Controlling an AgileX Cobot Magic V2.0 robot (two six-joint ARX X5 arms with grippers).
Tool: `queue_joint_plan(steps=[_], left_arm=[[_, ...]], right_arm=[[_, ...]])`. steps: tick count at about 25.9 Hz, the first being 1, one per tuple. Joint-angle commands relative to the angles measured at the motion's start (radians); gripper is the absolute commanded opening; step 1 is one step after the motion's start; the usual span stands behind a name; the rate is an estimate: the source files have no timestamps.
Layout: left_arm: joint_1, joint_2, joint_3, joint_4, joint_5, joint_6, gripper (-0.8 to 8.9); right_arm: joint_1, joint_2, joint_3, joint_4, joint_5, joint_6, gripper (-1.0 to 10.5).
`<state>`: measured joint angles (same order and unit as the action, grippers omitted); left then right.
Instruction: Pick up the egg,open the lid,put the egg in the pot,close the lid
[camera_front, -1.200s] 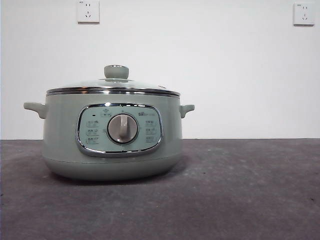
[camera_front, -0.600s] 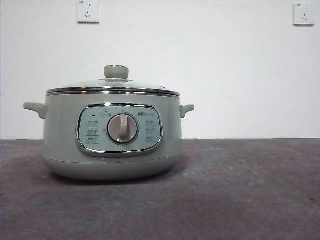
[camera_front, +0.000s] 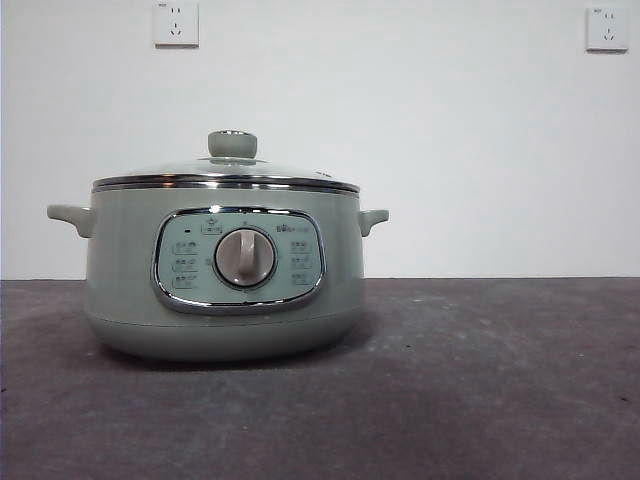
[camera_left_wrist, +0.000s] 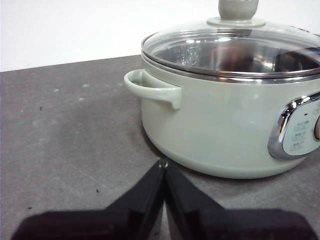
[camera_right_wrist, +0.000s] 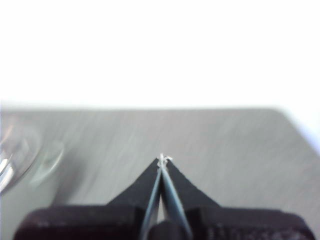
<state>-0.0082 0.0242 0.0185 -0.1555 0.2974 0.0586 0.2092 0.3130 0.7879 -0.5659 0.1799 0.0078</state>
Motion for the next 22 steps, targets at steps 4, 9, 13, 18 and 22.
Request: queue_joint_plan(steps=[4, 9, 13, 18, 22], left_arm=[[0.004, -0.002, -0.011, 0.006, -0.003, -0.009, -0.04], [0.004, -0.002, -0.011, 0.006, -0.003, -0.009, -0.04], [0.004, -0.002, -0.011, 0.006, -0.003, -0.009, -0.04], [0.004, 0.001, -0.011, 0.007, -0.003, -0.009, -0.04], [0.004, 0.009, -0.011, 0.006, -0.003, -0.009, -0.04]], right_arm=[[-0.162, -0.163, -0.387, 0.298, -0.008, 0.001, 0.0], [-0.202, -0.263, -0.631, 0.423, -0.007, 0.081, 0.0], [-0.205, -0.305, -0.760, 0.463, -0.005, 0.137, 0.0], [-0.205, -0.305, -0.774, 0.392, -0.005, 0.145, 0.0], [-0.204, -0.305, -0.774, 0.391, -0.009, 0.150, 0.0]])
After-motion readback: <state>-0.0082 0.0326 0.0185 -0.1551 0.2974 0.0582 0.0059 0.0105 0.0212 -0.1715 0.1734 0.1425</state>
